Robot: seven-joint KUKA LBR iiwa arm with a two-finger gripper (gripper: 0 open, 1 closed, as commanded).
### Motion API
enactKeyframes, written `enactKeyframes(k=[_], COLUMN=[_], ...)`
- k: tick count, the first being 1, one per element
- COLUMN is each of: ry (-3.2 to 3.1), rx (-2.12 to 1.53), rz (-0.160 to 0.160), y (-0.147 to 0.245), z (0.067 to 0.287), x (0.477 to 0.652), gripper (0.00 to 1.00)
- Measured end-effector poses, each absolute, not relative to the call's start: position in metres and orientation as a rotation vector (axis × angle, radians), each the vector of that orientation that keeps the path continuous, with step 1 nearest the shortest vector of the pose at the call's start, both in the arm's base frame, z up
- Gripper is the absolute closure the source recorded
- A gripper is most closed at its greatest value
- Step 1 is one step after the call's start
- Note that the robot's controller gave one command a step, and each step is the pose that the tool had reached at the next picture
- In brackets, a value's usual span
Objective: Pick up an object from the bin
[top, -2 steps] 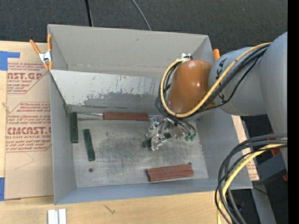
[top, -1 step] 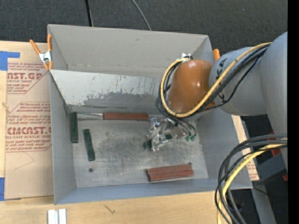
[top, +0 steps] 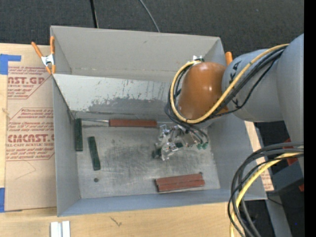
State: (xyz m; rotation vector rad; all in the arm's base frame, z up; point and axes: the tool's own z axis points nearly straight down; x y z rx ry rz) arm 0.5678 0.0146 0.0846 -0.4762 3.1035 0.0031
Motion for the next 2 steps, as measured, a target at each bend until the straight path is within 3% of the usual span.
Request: enactKeyframes(k=[2], ry=[3.105], rx=[-0.476], rz=[0.002], y=[0.0146], z=[0.0978], x=[0.5676], gripper=[1.00])
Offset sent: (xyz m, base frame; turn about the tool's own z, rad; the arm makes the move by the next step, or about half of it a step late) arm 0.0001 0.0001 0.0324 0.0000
